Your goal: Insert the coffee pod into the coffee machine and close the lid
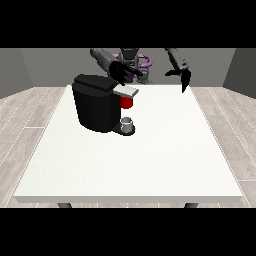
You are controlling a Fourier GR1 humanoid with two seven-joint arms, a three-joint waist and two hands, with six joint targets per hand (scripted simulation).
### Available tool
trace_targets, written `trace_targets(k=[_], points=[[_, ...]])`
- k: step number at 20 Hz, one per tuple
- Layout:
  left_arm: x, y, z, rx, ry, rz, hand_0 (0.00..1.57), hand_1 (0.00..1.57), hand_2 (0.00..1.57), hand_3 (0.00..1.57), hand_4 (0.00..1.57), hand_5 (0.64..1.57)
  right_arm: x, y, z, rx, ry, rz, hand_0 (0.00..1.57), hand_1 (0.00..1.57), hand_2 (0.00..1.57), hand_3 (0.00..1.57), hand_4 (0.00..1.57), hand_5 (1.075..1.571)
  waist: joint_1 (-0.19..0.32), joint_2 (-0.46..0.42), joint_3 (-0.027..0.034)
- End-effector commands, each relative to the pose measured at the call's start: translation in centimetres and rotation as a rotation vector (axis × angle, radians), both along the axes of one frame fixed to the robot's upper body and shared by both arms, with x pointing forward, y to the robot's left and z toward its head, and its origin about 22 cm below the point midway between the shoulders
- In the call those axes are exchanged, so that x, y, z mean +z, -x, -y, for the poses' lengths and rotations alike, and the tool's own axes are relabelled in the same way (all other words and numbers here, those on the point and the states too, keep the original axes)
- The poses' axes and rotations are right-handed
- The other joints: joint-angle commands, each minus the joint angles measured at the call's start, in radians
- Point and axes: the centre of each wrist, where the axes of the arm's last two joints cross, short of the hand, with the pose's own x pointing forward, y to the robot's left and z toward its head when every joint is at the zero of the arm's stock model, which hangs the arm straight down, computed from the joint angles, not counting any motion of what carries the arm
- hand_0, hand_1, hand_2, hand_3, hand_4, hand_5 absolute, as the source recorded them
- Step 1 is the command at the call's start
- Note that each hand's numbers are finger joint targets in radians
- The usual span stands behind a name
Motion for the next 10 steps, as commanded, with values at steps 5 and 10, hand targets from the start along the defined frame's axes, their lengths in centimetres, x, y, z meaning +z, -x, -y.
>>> trace_targets(k=[5,10], points=[[0.9,-1.4,-0.7,-0.01,0.028,0.047,0.0,0.0,0.0,0.0,0.38,1.571,3.9,-1.5,-2.5,0.029,0.131,0.094,0.0,0.0,0.0,0.0,0.42,1.571,0.037,0.045,-0.0011],[-0.3,-0.5,-1.9,-0.004,0.021,0.011,0.0,0.0,0.0,0.0,0.32,1.571,5.5,-1.6,-4.0,0.085,0.099,0.125,0.0,0.0,0.0,0.0,0.35,1.571,0.037,0.039,-0.001]])
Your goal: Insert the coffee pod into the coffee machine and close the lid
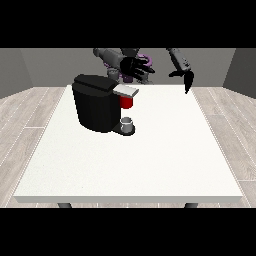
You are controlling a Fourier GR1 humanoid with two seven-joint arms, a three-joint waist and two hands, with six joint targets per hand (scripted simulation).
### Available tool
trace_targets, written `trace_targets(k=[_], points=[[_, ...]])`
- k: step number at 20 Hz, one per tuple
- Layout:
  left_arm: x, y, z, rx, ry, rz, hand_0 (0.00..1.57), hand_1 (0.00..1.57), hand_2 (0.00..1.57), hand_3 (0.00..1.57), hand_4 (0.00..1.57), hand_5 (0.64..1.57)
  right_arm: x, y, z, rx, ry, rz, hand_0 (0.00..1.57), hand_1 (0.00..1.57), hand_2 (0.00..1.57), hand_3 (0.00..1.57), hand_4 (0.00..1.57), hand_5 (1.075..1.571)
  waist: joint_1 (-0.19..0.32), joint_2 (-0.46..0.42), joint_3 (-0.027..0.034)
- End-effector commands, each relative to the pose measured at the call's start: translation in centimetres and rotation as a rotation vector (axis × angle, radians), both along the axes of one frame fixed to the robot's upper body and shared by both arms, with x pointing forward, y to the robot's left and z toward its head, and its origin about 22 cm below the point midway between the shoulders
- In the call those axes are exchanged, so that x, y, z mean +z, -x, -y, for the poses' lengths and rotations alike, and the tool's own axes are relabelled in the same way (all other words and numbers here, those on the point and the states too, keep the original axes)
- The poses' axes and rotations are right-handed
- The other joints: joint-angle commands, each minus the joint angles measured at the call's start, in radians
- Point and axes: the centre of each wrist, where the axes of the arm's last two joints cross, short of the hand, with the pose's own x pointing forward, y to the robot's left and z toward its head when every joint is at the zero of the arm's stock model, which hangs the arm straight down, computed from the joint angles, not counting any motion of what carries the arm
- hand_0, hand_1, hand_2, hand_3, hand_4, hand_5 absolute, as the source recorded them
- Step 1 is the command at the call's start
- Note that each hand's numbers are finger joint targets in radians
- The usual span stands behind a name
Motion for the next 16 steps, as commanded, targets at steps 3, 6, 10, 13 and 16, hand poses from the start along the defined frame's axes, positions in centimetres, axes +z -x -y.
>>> trace_targets(k=[3,6,10,13,16], points=[[-1.2,-0.3,1.5,-0.006,0.026,-0.017,0.0,0.0,0.0,0.0,0.4,1.571,3.0,-0.1,-2.8,0.056,-0.028,0.047,0.0,0.0,0.0,0.0,0.41,1.571,0.006,0.013,-0.0002],[-1.1,0.2,0.7,-0.015,0.015,-0.066,0.0,0.0,0.0,0.0,0.29,1.571,-2.0,1.3,-2.2,0.099,-0.003,-0.047,0.0,0.0,0.0,0.0,0.39,1.571,0.011,-0.064,0.0002],[0.0,-1.3,0.8,-0.047,0.019,0.003,0.0,0.0,0.0,0.0,0.4,1.571,-1.7,1.5,-3.5,0.163,0.028,0.001,0.0,0.0,0.0,0.0,0.49,1.571,0.024,-0.003,0.0001],[-1.9,0.2,2.2,-0.046,0.016,-0.017,0.0,0.0,0.0,0.0,0.3,1.571,-6.4,4.5,-3.4,0.33,0.041,-0.031,0.0,0.0,0.0,0.0,0.51,1.571,0.002,-0.057,0.0006],[-3.0,0.4,2.7,-0.059,0.022,-0.058,0.0,0.0,0.0,0.0,0.17,1.571,-8.9,8.1,-4.7,0.398,-0.044,-0.091,0.0,0.0,0.0,0.0,0.46,1.571,0.022,-0.066,0.0004]])
